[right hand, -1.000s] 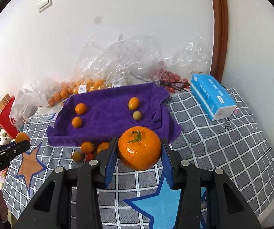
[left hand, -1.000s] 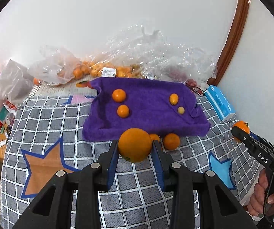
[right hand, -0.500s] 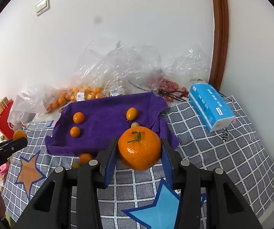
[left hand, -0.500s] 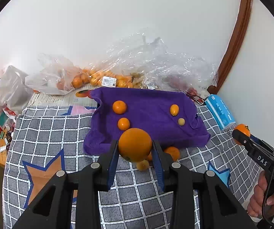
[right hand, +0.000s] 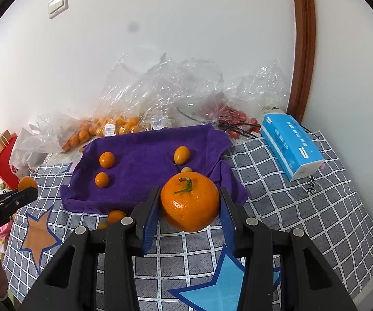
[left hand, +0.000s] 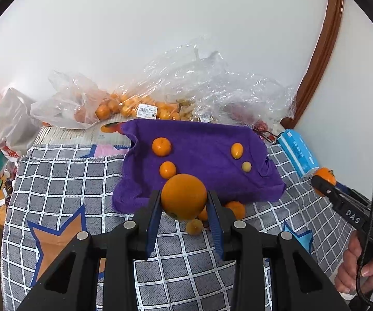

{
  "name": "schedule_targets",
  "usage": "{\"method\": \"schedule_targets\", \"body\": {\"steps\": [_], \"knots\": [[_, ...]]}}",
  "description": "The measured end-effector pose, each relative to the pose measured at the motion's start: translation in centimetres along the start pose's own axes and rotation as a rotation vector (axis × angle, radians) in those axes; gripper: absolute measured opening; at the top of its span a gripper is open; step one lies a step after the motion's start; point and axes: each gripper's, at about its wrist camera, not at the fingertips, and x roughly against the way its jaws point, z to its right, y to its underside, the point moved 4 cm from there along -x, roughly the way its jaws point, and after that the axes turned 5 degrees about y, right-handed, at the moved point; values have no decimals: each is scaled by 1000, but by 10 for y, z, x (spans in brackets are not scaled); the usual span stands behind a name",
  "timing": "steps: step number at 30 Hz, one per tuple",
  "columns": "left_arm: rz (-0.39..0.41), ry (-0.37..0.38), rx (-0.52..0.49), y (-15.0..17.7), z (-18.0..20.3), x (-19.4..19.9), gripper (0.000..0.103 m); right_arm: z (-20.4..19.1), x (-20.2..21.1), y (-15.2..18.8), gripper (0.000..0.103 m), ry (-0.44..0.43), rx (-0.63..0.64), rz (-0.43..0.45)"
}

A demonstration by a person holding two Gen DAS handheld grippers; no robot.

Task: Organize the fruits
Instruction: 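Carry the orange in the left tool over the towel while the right tool carries the large orange there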

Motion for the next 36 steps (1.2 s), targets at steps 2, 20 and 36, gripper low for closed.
{"method": "schedule_targets", "body": {"steps": [2, 20, 36], "knots": [[-1, 0, 4, -2, -2, -1, 33, -3, 0, -1, 43, -8, 10, 8], [-9, 5, -3, -24, -4, -16, 33, -12, -18, -2, 43, -45, 61, 14], [-67, -22, 66, -29, -38, -59, 33, -11, -64, -12, 43, -25, 73, -16]]}}
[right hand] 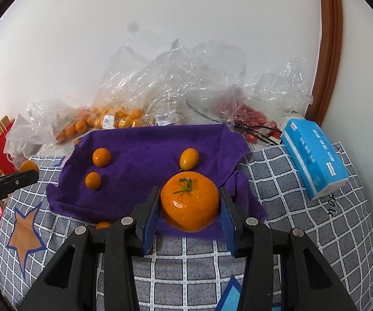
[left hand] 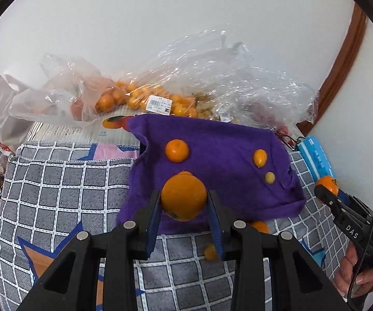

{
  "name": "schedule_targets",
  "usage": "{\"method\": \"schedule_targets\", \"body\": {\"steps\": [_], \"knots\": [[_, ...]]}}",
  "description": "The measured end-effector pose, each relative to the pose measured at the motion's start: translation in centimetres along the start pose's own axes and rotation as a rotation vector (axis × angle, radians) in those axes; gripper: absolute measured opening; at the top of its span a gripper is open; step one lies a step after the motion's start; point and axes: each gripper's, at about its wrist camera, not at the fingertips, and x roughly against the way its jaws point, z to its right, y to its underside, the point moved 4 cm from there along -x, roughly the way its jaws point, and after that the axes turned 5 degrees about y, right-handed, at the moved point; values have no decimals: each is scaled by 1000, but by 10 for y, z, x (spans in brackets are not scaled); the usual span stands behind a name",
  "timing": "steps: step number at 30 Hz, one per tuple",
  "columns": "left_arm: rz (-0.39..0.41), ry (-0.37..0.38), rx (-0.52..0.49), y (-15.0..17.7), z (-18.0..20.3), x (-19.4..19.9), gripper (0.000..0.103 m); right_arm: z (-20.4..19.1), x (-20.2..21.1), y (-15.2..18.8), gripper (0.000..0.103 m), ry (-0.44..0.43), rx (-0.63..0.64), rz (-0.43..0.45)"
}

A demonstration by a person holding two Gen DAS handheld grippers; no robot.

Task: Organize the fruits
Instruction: 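Carry the orange in the left tool over the towel while the right tool carries the large orange there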

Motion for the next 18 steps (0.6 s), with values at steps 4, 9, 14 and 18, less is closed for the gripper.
{"method": "schedule_targets", "body": {"steps": [4, 9, 14, 18], "knots": [[-5, -11, 15, -3, -10, -9, 33, 1, -15, -3, 43, 0, -3, -11], [-20, -29, 21, -9, -17, -24, 33, 4, -36, -6, 43, -4, -10, -27], [-39, -39, 28, -15, -21, -43, 33, 6, -56, -5, 43, -7, -14, -46], [-59, -39, 29, -18, -21, -61, 33, 8, -73, 0, 43, -4, -14, -70]]}}
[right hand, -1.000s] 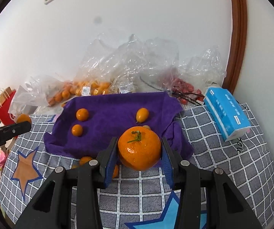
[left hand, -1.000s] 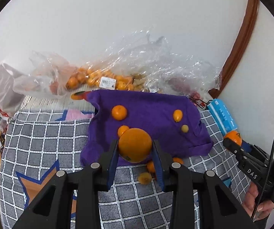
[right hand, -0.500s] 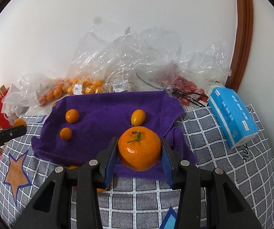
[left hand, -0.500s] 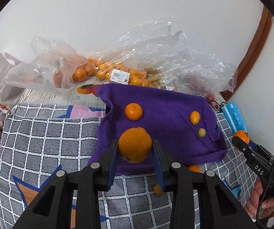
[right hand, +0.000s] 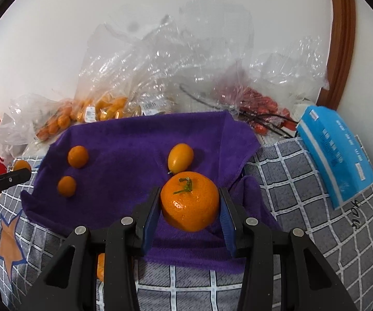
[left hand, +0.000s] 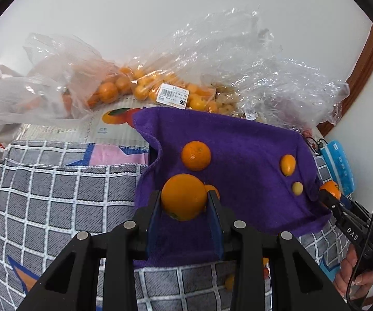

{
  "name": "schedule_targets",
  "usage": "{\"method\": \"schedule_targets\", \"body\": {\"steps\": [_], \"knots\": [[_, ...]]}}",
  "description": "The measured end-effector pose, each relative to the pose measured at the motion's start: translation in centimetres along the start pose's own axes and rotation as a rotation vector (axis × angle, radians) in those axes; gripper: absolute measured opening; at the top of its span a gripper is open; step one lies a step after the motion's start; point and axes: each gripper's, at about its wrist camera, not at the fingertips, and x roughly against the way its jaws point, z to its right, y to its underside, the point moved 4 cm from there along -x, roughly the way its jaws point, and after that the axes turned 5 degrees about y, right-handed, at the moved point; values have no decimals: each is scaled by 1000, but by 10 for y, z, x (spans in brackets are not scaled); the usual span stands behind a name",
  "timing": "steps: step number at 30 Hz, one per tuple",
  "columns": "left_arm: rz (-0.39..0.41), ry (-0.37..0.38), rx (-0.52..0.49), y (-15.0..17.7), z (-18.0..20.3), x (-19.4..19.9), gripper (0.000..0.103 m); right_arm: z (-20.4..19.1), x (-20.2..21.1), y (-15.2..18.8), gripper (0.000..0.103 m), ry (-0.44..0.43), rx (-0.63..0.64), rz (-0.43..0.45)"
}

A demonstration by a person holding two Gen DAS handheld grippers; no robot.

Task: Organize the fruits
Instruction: 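Carry the orange in the left tool over the towel while the right tool carries the large orange there, then open the left gripper onto the towel while the right gripper releases the large orange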

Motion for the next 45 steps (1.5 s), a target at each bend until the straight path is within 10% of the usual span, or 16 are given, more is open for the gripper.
{"method": "schedule_targets", "body": {"steps": [45], "knots": [[-68, 41, 42, -6, -7, -56, 33, -3, -22, 12, 52, 3, 35, -39]]}}
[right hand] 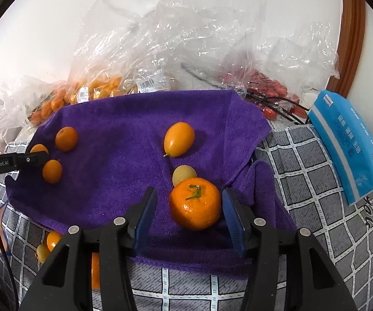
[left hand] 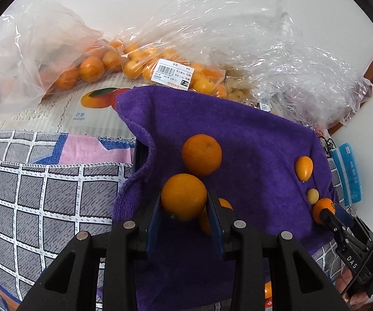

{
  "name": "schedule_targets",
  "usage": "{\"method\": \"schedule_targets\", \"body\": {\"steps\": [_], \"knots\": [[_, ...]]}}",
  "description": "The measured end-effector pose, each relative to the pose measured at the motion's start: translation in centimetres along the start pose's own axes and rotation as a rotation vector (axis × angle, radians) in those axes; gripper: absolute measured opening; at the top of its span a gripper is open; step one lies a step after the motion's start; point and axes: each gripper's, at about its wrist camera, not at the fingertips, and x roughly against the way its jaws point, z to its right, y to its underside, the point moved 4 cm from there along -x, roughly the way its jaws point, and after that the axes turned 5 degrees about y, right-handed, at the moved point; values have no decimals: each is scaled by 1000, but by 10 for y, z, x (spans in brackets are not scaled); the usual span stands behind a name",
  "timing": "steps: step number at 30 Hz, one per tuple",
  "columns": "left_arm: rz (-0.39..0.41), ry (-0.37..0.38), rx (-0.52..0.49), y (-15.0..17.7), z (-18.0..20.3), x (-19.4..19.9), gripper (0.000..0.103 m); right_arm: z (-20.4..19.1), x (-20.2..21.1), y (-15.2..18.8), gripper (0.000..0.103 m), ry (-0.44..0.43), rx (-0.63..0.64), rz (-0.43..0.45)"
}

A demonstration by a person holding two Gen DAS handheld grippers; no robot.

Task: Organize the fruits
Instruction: 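Open the left gripper onto the towel while the right gripper releases the large orange, then pull both tools back and close the right gripper on another large orange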

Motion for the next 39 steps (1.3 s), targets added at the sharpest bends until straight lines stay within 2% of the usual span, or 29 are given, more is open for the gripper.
{"method": "schedule_targets", "body": {"steps": [8, 14, 21, 28, 39], "knots": [[-18, 5, 6, 5, 1, 2, 35, 0, 14, 3, 52, 7, -8, 12], [7, 10, 2, 10, 5, 20, 37, -5, 33, 4, 52, 0, -18, 32], [46, 8, -6, 20, 3, 49, 40, -28, 50, 15, 52, -56, 5, 23], [59, 4, 11, 44, -11, 69, 41, -65, 51, 38, 52, -118, 74, -20], [45, -10, 47, 69, -42, 77, 41, -83, 29, 59, 50, -100, 83, -83]]}}
